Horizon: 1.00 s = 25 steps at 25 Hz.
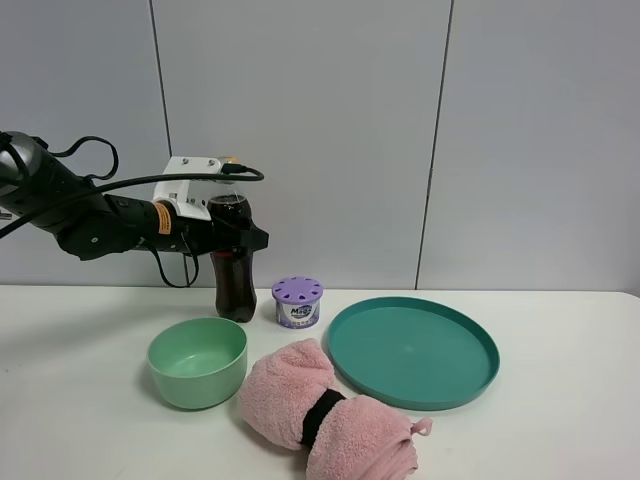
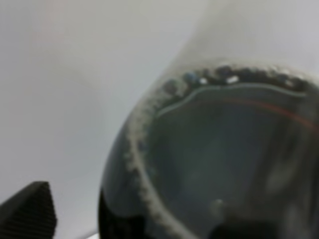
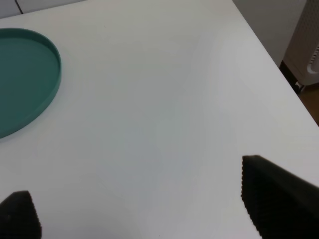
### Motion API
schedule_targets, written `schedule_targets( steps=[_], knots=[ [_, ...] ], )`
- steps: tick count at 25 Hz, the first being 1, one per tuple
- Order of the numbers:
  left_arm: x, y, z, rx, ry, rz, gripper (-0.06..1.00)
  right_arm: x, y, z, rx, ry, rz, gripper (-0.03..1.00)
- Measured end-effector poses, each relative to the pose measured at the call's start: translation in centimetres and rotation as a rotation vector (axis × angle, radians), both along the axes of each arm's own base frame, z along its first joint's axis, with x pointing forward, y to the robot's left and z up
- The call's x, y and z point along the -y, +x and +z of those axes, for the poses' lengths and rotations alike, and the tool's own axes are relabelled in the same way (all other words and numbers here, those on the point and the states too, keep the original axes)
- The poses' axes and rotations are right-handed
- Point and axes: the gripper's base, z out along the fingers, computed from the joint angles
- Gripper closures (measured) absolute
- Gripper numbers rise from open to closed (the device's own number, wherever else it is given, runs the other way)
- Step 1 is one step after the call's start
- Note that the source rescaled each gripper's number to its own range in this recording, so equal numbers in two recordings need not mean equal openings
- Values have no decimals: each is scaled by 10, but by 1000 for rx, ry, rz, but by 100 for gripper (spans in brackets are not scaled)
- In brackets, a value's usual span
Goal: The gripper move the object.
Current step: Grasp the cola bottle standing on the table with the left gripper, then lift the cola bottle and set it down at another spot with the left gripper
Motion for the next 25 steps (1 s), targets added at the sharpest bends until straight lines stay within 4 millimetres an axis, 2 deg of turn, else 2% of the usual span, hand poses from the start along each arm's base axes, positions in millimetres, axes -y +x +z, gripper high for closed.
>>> schedule_targets(
  steps=[4,5,10,14,16,19,21,25],
  knots=[
    [2,0,0,2,0,-5,91,0,0,0,0,0,0,-3],
    [3,-1,0,5,5,-9,94,0,0,0,0,0,0,-3],
    [10,-3,2,7,11,-24,94,0,0,0,0,0,0,-3],
    [18,-9,15,2,55,-29,94,0,0,0,0,0,0,-3],
    [19,-12,30,18,63,-28,94,0,0,0,0,0,0,-3],
    [22,-19,63,70,61,-22,94,0,0,0,0,0,0,-3],
    [25,-27,89,109,76,-24,94,0,0,0,0,0,0,-3],
    [35,-43,125,163,91,-39,94,0,0,0,0,0,0,-3]
  ],
)
